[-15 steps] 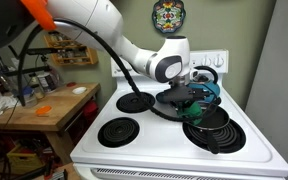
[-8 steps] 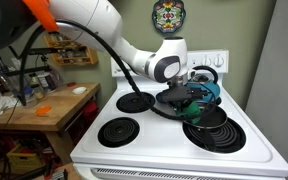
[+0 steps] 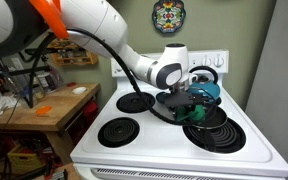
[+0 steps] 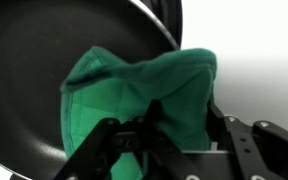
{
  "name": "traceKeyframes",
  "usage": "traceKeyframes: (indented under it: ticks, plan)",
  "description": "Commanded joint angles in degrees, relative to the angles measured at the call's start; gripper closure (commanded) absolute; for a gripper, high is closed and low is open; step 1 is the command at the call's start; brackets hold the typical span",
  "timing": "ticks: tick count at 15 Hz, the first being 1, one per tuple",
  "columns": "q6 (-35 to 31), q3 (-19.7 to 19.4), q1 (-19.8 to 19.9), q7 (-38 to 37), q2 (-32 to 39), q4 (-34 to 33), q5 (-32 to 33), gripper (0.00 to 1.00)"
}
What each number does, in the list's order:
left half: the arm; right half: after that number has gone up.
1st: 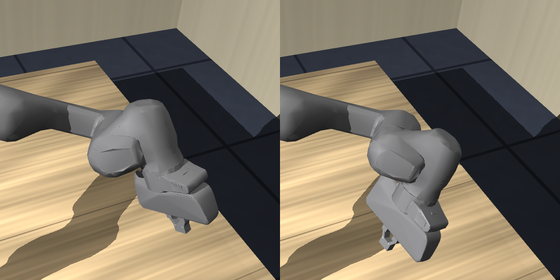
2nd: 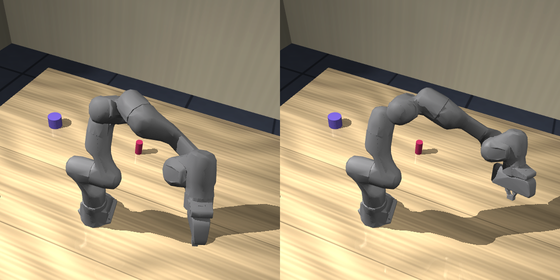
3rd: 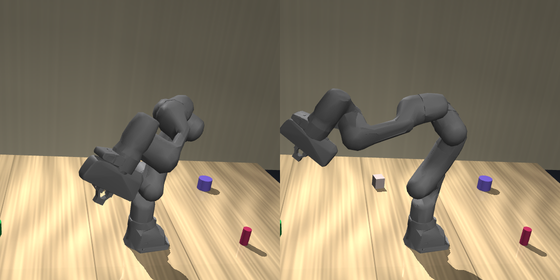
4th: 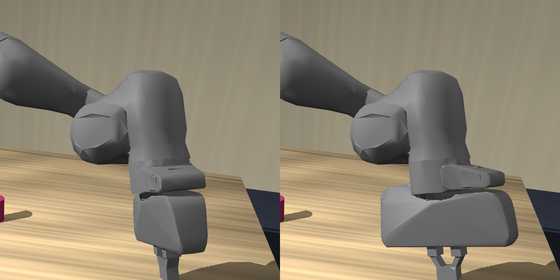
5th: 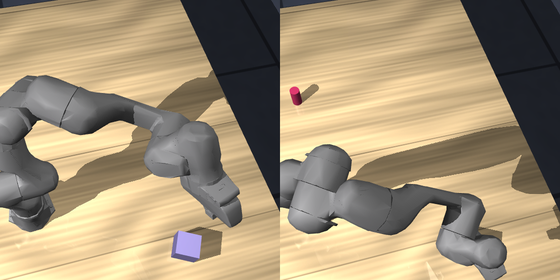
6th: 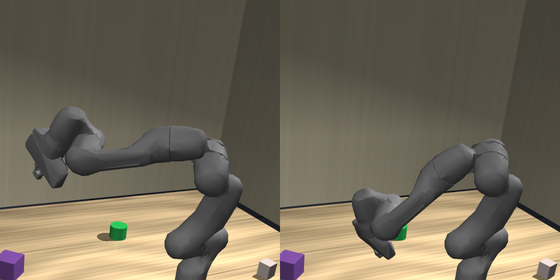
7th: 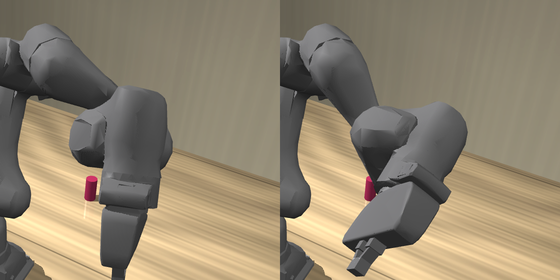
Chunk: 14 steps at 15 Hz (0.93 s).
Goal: Use the kitchen mitt to move the pan from the back right plate to the back left one
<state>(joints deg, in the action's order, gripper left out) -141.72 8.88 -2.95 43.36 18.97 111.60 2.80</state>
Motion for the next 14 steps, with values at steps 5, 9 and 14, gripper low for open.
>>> traceKeyframes:
  ticks: [5, 9, 14]
  plan:
    - [2.4, 3.2, 1.9, 2.7, -1.1, 2.1, -6.7, 0.95]
    - [6.5, 4.9, 1.3, 2.4, -2.8, 3.5, -10.5, 1.0]
    - [10.6, 4.7, -0.2, 0.7, -4.8, 5.4, -9.6, 1.0]
